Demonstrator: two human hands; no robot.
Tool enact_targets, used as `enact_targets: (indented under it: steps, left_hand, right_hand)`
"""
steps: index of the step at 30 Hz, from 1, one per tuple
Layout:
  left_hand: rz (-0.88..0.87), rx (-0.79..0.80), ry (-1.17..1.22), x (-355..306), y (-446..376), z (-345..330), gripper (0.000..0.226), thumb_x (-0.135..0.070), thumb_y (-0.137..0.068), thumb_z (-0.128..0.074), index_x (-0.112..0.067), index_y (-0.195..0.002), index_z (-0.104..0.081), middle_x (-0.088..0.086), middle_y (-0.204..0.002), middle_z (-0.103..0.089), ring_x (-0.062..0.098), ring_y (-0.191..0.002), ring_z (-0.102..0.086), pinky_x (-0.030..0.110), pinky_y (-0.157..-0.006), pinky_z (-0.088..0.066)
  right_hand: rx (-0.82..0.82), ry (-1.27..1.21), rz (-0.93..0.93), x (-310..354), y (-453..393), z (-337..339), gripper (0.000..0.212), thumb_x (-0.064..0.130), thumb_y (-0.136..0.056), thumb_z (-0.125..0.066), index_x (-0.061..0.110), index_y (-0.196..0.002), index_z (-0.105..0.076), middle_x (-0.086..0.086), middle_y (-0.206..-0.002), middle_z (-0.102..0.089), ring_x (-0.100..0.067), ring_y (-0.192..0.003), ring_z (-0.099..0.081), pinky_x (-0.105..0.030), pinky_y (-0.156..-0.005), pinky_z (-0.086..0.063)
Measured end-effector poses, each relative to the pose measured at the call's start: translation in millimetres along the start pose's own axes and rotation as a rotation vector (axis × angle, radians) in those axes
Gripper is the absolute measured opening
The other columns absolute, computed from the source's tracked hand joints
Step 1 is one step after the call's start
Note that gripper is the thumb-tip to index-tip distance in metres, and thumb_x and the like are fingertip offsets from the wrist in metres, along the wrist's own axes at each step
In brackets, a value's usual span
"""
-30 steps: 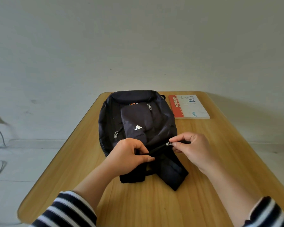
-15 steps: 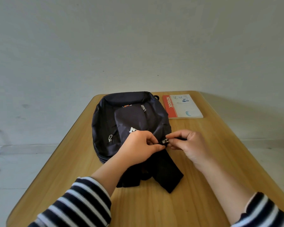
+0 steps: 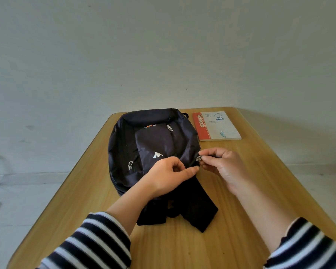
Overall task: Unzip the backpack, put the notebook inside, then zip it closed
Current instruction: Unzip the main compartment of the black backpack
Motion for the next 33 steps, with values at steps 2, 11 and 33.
enact_targets:
  steps: [2,11,33]
  left_hand:
    - [0.003,-0.066,-0.164,-8,-8,0,0.052,-0.063,-0.080,-0.056,-0.012,-0.086,-0.061,-0.007,-0.062,-0.054,0.008,-0.052,-0.048,0.025,-0.055,-0.041]
    - [-0.006,-0.082,0.181,-8,-21,0,0.029,-0.038,-0.086,-0.064,-0.016,-0.070,-0.056,-0.006,-0.052,-0.046,0.006,-0.039,-0.038,0.018,-0.042,-0.033]
    - [0.258,-0.118,0.508,18,-39,11,0.022,-0.033,-0.091,-0.058,-0.011,-0.087,-0.060,0.014,-0.081,-0.055,0.024,-0.074,-0.053,0.032,-0.064,-0.043]
  right_hand:
    - [0.030,-0.007,0.007,2,-1,-2,0.022,-0.007,-0.083,-0.062,0.012,-0.076,-0.072,-0.006,-0.073,-0.071,-0.013,-0.064,-0.067,-0.019,-0.062,-0.058]
    - [0.040,0.005,0.034,10,-17,-7,0.020,-0.009,-0.081,-0.062,0.008,-0.078,-0.072,-0.008,-0.074,-0.069,-0.015,-0.066,-0.065,-0.019,-0.064,-0.058]
    - [0.037,0.105,0.084,2,-53,-41,0.024,-0.003,-0.082,-0.064,0.019,-0.076,-0.071,-0.003,-0.082,-0.069,-0.012,-0.072,-0.066,-0.024,-0.072,-0.055]
Point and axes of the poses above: each hand's wrist, its own y-axis away from the middle knuckle, its own z-axis out of the back of the hand, x = y × z, the point moved 3 cm from there along -y, towards the middle knuckle
